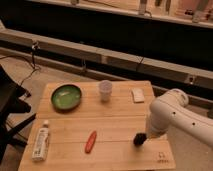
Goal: Knock the eraser over
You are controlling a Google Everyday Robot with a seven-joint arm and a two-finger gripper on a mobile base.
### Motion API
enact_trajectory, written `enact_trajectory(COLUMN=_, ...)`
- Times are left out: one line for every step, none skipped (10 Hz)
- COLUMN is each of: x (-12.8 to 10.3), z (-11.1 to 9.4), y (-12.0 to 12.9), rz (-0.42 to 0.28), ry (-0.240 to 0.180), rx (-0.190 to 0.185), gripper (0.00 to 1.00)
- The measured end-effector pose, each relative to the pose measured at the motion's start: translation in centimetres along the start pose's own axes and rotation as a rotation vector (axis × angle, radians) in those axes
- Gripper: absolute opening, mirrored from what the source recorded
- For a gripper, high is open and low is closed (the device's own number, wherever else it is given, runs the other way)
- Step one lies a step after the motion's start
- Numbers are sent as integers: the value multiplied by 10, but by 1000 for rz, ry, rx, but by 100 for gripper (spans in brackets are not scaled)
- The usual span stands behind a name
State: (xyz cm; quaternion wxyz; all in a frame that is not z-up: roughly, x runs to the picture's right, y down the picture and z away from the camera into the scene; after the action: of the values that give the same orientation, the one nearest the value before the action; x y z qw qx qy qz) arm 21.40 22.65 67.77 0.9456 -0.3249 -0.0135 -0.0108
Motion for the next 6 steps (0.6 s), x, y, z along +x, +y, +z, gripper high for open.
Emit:
enact_trajectory(x=-4, z=2, y=1, rz=-5, ry=0, rx=1, gripper=1)
enact_trajectory(x=-3, z=3, y=2, rz=-4, ry=3, rx=1, gripper=1)
enact_trajectory(x=-4, z=4, y=5, rz=-1, ry=3, rx=1, gripper=1)
enact_trajectory(x=-5, z=5, y=5, rz=-3, ry=3, rx=1, gripper=1)
enact_trajectory(x=-6, z=5, y=6, rz=-4, ry=5, rx=2, gripper=1)
enact_trajectory(x=-6, z=6, y=9, rz=-1, ry=6, rx=2, gripper=1)
